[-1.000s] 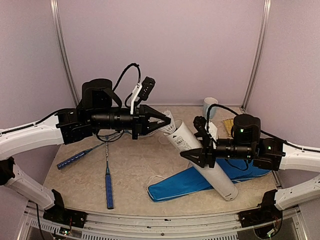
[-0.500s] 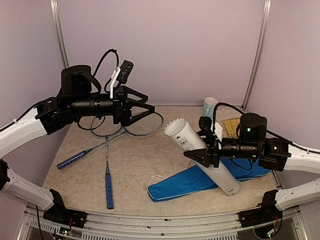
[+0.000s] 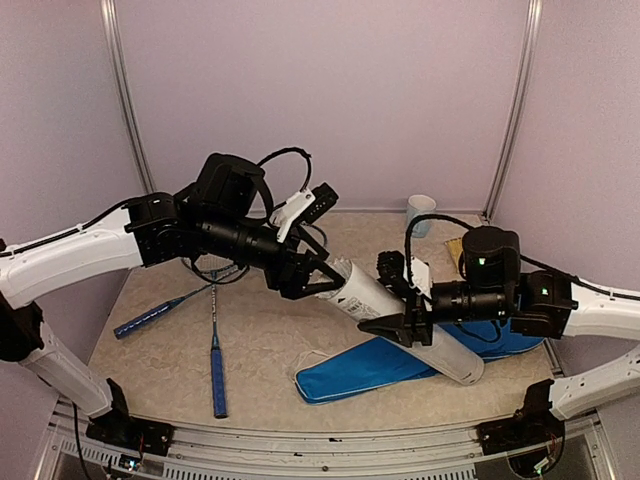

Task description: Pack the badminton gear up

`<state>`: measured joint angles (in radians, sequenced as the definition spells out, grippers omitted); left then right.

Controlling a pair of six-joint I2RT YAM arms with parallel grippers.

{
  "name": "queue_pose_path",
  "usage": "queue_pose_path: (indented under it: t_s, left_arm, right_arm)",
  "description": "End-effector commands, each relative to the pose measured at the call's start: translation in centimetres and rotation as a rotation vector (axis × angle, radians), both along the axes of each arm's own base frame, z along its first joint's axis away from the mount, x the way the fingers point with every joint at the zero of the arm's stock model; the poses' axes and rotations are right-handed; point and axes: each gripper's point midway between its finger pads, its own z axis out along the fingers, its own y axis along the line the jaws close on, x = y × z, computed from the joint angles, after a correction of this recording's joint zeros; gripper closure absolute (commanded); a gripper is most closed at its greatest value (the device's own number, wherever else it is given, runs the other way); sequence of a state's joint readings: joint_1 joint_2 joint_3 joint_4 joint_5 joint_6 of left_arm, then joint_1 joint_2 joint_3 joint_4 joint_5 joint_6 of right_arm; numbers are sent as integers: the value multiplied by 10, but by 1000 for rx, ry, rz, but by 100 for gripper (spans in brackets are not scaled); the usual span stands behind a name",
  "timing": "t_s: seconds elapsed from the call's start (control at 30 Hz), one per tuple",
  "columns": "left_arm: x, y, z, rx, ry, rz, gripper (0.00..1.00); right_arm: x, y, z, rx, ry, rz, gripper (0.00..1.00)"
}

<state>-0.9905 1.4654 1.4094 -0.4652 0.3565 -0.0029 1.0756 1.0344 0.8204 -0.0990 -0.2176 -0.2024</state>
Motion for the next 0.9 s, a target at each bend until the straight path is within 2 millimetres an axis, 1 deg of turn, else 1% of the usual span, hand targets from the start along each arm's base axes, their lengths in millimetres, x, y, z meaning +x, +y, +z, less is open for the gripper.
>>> queue_pose_path:
  t_s: [0.0,0.1,0.17,0.2,0.27,0.33,0.4,0.47,0.5,0.53,0.6,0.7,0.73,0.77,0.8,0.87]
  left_arm:
    - [1,-12,-15,95,-18,7,25]
    - [-6,-28,-27,118,-5,-22,27]
    - [-17,-39,-28,101,8,-70,28]
    - [-22,-43,-27,92,16,-93,31]
    - [-27,-45,-26,73,30,-114,52]
    - [-24,-41,-26,65,41,-109,71]
    - [-20,-34,-23,49,54,-113,86]
    - [-20,-27,-17,22,55,-125,98]
    - [-21,-23,-14,6,54,-131,100]
    - [-22,-19,-9,-12,52,-140,100]
    - [-20,-9,0,-40,37,-147,100]
    - [-9,9,14,-72,23,-113,100]
    - [-6,14,17,-79,21,-105,100]
    - [-5,17,20,-85,20,-100,100]
    - [-4,20,21,-89,17,-98,100]
    - [-4,22,24,-95,15,-95,100]
  right_arm:
    - [-5,9,25,38,-57,20,73]
    - [-6,12,29,50,-66,26,73]
    - [-5,13,31,57,-73,25,73]
    - [-5,14,31,57,-76,24,73]
    - [-4,13,32,57,-81,14,73]
    - [-2,11,29,52,-83,0,73]
    - [1,8,25,41,-84,-20,73]
    - [2,5,22,35,-81,-33,72]
    - [3,4,19,30,-76,-42,71]
    - [4,2,14,21,-72,-54,68]
    - [6,-1,5,3,-56,-72,44]
    - [7,-6,-12,-53,-20,-95,11]
    - [7,-9,-18,-76,-7,-102,5]
    - [7,-10,-23,-97,4,-106,3]
    - [7,-12,-29,-123,17,-110,1]
    - [6,-13,-41,-171,45,-109,0]
